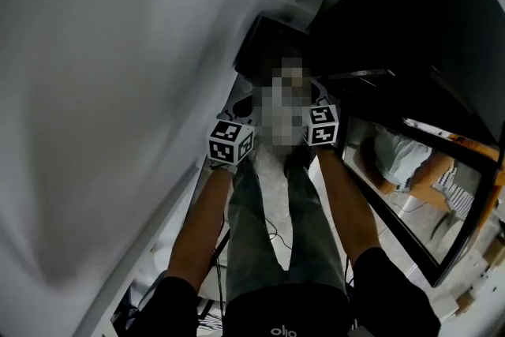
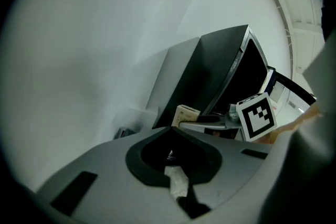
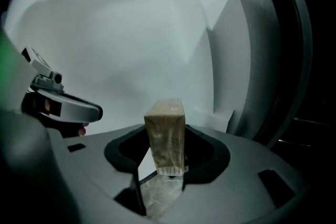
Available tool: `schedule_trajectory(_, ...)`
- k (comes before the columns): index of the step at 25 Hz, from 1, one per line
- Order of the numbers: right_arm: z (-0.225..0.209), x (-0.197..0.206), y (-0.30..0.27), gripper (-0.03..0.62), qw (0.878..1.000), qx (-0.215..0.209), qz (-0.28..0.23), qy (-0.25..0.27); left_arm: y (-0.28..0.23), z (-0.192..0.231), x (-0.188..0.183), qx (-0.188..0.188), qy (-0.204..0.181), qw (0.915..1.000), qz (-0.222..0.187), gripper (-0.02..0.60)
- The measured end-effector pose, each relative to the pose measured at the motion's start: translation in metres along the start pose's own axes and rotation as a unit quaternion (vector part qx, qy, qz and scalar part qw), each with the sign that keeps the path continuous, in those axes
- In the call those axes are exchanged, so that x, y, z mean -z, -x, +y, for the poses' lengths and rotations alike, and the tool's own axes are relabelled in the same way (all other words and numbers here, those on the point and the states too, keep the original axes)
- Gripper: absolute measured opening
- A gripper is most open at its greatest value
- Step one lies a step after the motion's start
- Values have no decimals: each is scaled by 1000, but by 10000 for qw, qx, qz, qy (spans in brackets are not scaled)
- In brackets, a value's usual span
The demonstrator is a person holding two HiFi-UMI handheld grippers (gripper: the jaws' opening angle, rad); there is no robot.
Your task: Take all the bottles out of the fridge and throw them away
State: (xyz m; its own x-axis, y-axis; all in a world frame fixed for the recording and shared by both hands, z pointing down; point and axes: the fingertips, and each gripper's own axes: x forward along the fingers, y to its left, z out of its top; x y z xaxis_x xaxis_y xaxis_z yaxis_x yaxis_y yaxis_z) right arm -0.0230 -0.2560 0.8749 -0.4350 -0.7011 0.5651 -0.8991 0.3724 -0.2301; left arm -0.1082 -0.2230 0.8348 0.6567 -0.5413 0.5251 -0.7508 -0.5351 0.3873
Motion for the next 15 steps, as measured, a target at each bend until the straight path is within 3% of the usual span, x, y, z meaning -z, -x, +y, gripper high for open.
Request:
schedule_trajectory(8, -5, 62, -44, 195, 9997, -82, 244, 24, -36, 25, 51, 78, 69, 9999, 121, 2)
schedule_trajectory(15, -2, 89, -68, 195, 9986, -251, 446, 125, -44, 41, 65, 19, 129, 9999, 67, 2)
